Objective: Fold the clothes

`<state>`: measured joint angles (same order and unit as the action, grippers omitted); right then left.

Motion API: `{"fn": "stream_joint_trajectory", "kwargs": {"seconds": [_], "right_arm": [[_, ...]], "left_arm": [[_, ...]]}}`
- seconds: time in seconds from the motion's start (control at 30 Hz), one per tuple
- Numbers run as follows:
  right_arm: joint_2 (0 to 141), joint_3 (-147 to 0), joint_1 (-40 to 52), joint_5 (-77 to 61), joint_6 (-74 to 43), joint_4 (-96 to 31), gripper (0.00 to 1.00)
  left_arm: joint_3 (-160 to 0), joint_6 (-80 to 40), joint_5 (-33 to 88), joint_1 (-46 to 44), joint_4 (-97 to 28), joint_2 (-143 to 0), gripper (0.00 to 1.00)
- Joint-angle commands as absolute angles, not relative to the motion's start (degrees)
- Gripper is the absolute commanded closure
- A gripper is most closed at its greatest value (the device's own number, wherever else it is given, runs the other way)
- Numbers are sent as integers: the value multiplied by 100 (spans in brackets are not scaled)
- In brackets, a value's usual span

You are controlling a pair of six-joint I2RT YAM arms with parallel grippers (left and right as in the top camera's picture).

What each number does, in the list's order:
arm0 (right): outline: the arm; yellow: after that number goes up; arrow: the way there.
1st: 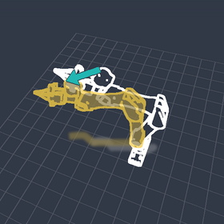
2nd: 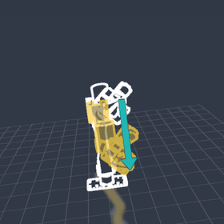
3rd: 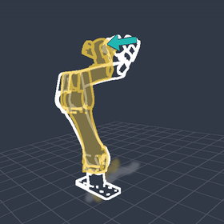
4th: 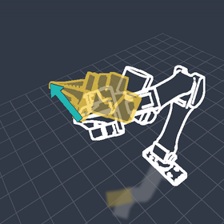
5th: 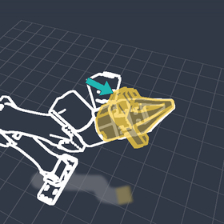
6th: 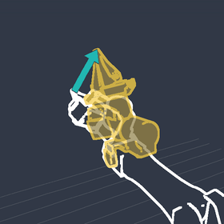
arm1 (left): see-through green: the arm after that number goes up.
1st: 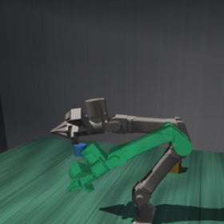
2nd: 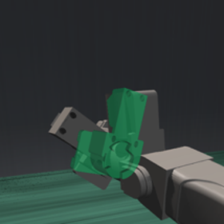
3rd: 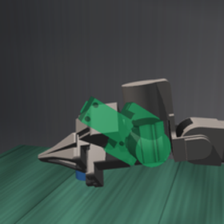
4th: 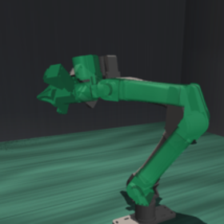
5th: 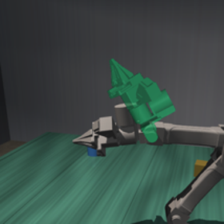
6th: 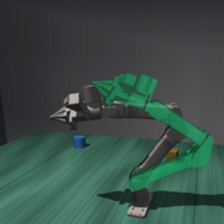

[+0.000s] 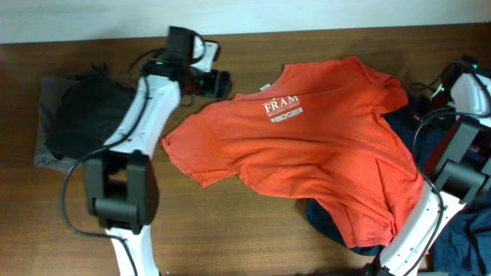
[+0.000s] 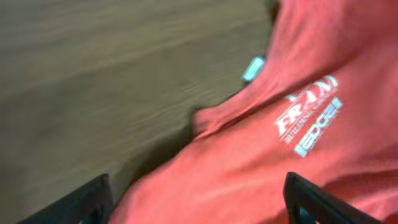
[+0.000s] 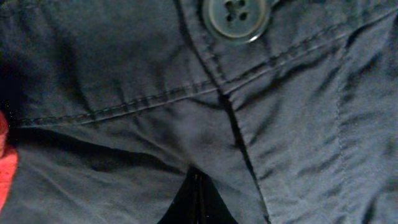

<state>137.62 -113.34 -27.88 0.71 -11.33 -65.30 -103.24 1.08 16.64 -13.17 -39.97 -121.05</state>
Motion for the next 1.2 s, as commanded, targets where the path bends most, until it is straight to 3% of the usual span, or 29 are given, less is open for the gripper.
{"fn": "stream_joint_trajectory", "kwargs": {"seconds": [0.0, 0.17, 0.3, 0.33, 0.43, 0.47, 0.57, 0.83, 1.0, 1.17], "right_arm": [[14094, -11093, -2521, 322, -1031, -6532, 96], [14094, -11091, -2283, 329, -1033, -6549, 96], [14094, -11089, -2246, 325, -1033, -6595, 96], [14094, -11089, -2250, 325, -1033, -6602, 96], [14094, -11089, -2252, 340, -1033, -6598, 96], [14094, -11089, -2252, 366, -1033, -6598, 95], [14094, -11089, -2257, 366, -1031, -6593, 96], [14094, -11091, -2530, 1391, -1151, -6141, 96], [14094, -11260, -3717, 1592, -1295, -6027, 96], [14092, -12374, -4886, 519, -1291, -6792, 96]], "left_arm": [[-10388, 648, 1861, -1634, -3570, -12783, 8], [-10388, 1107, 1653, -1802, -3428, -13362, 10], [-10388, 1361, 1396, -1811, -3570, -13544, 29], [-10388, 1361, 1090, -1811, -3623, -13544, 40], [-10388, 1352, 224, -1793, -4029, -13544, 92], [-10388, 1282, 10, -1774, -4213, -13544, 100], [-10388, 303, -1107, -1529, -5083, -13544, 100], [-10388, -558, -1354, -565, -6257, -13541, 100], [-10388, -561, -1330, -368, -6278, -13541, 100], [-10390, -585, -1194, -368, -6156, -13539, 100]]}}
